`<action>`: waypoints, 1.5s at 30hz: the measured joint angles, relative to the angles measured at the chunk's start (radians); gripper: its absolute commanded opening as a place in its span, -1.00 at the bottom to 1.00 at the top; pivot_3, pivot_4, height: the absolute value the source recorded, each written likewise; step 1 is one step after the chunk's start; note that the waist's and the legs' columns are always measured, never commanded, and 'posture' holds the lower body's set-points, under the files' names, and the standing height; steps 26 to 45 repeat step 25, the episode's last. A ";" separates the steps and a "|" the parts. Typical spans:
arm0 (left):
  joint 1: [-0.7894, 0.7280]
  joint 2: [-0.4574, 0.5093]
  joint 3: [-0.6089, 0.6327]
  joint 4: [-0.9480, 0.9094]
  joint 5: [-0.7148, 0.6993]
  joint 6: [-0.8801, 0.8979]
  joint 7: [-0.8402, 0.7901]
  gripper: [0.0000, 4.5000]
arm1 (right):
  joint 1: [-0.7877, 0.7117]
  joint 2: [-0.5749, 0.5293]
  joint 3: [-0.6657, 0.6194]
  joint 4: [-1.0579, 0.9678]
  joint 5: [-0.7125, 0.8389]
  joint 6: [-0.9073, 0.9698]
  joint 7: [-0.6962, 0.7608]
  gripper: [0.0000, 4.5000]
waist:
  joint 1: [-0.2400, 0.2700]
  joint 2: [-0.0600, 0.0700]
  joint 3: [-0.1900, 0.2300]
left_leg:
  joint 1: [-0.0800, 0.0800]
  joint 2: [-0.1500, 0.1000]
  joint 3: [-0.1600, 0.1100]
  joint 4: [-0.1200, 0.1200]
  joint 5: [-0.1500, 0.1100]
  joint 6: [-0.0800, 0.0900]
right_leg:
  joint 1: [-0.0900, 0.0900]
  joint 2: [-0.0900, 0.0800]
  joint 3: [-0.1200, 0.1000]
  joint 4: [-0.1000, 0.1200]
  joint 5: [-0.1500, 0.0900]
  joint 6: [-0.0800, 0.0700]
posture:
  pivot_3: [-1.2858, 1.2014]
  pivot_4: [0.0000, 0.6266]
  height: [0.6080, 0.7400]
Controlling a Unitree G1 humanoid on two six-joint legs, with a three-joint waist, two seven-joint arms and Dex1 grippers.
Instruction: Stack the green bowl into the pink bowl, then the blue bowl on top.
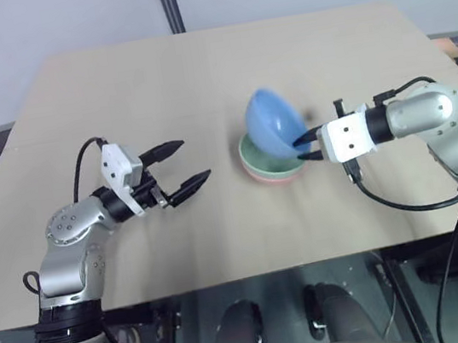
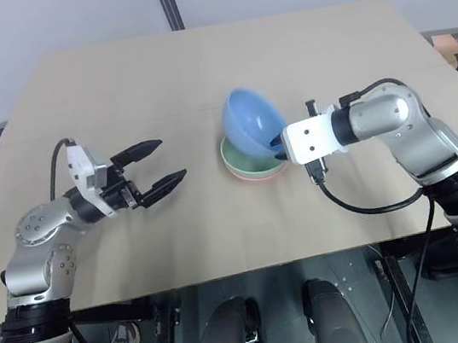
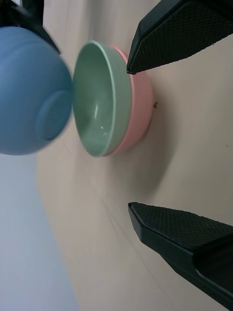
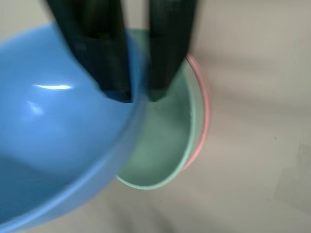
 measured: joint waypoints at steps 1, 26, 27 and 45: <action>-0.004 0.000 0.000 0.000 0.000 -0.002 0.000 1.00 | 0.007 0.001 0.004 0.000 -0.012 0.000 0.000 0.15 | 0.000 0.000 0.000 | 0.000 0.000 0.000 0.000 0.000 0.000 | 0.000 0.000 0.000 0.000 0.000 0.000 | 0.03 -0.52 1.00; 0.291 0.110 0.137 -0.201 -0.104 0.156 0.050 1.00 | 0.862 0.006 -0.861 -0.398 0.501 0.531 -0.189 0.99 | 0.017 -0.001 -0.001 | 0.003 0.002 -0.001 -0.001 0.000 0.000 | 0.002 0.001 0.000 -0.002 -0.005 0.001 | 0.03 -0.52 1.00; 0.291 0.110 0.137 -0.201 -0.104 0.156 0.050 1.00 | 0.862 0.006 -0.861 -0.398 0.501 0.531 -0.189 0.99 | 0.017 -0.001 -0.001 | 0.003 0.002 -0.001 -0.001 0.000 0.000 | 0.002 0.001 0.000 -0.002 -0.005 0.001 | 0.03 -0.52 1.00; 0.291 0.110 0.137 -0.201 -0.104 0.156 0.050 1.00 | 0.862 0.006 -0.861 -0.398 0.501 0.531 -0.189 0.99 | 0.017 -0.001 -0.001 | 0.003 0.002 -0.001 -0.001 0.000 0.000 | 0.002 0.001 0.000 -0.002 -0.005 0.001 | 0.03 -0.52 1.00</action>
